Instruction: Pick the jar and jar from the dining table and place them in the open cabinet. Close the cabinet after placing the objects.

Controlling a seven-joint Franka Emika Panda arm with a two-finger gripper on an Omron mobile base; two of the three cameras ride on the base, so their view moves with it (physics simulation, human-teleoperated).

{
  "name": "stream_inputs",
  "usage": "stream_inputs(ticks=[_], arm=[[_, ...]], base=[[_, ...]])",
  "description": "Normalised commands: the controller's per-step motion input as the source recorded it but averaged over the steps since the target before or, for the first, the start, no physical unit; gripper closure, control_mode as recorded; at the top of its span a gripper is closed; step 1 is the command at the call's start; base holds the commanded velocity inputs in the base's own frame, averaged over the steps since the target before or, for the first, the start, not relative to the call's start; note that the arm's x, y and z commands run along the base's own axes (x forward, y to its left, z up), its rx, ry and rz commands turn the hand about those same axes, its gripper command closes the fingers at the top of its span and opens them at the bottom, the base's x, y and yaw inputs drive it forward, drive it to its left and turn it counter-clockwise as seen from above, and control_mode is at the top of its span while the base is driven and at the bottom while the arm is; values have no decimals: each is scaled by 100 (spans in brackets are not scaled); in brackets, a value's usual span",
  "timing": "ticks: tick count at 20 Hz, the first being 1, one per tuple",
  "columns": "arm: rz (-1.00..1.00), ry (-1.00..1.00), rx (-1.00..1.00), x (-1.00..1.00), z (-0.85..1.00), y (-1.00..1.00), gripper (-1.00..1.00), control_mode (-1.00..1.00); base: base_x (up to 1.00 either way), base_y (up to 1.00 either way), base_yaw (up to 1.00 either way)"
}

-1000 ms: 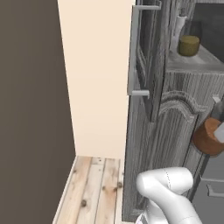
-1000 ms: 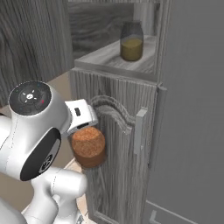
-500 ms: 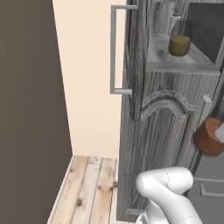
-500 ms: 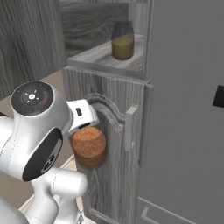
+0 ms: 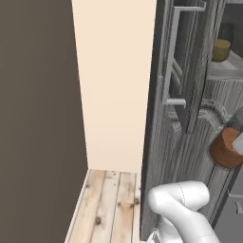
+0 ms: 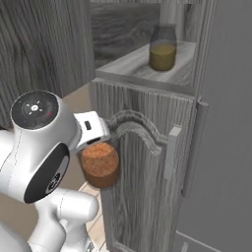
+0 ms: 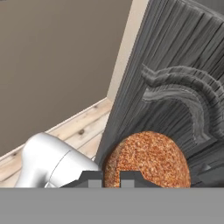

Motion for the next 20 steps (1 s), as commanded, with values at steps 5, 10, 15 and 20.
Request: stream_inputs(ticks=[5, 10, 15, 20], arm=[[0, 0, 0, 0, 0, 0, 100, 100], [0, 0, 0, 0, 0, 0, 100, 100], [0, 0, 0, 0, 0, 0, 100, 100], [0, 0, 0, 0, 0, 0, 100, 100]], base=[[11, 6, 0], [0, -17, 0], [0, -24, 0], [0, -28, 0]])
